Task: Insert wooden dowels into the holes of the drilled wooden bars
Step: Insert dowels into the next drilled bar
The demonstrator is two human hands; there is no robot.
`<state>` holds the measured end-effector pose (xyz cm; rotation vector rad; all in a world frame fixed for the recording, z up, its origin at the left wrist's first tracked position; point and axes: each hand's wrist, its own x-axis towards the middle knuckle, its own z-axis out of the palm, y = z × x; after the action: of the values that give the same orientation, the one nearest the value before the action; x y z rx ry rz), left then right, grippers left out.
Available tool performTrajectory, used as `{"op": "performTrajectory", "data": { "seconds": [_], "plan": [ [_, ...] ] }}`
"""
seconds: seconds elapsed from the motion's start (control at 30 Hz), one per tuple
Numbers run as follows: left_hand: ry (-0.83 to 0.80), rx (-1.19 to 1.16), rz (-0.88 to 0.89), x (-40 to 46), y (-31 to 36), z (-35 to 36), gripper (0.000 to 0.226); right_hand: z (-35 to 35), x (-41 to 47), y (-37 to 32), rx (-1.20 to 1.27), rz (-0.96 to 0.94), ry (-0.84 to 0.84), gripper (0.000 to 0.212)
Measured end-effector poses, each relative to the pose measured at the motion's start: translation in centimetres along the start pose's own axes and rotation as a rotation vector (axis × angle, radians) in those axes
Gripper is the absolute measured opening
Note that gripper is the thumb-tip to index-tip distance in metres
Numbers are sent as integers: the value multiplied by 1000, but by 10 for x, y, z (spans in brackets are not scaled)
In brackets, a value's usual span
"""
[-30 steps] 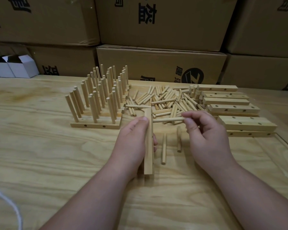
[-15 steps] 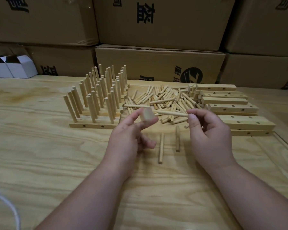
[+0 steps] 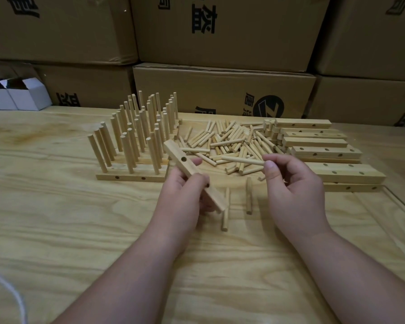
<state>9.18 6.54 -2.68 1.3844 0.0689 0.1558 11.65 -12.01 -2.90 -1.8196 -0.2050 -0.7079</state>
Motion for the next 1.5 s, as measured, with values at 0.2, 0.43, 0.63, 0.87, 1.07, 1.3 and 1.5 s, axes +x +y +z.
{"op": "performTrajectory", "data": {
  "seconds": [0.2,0.43,0.63,0.87,1.07,1.3,1.5],
  "plan": [
    [34,-195,-18,-1,2,-3,24,0,-3,-5,27,-14,-18,25],
    [71,76,-15,-2,8,1,31,1,-5,-14,175,59,-105,20],
    [22,54,-89,-5,13,4,33,1,-5,-14,247,86,-184,19],
    [11,139,-50,-4,10,3,35,3,-5,-13,215,127,-159,19],
    [-17,104,-73,-6,11,2,28,2,-3,-9,201,150,-126,18],
    [-44,42,-73,-10,15,5,25,3,-1,-6,196,148,-70,19],
    [-47,73,-79,-10,17,4,32,2,0,-6,185,133,-102,17]
  ]
}}
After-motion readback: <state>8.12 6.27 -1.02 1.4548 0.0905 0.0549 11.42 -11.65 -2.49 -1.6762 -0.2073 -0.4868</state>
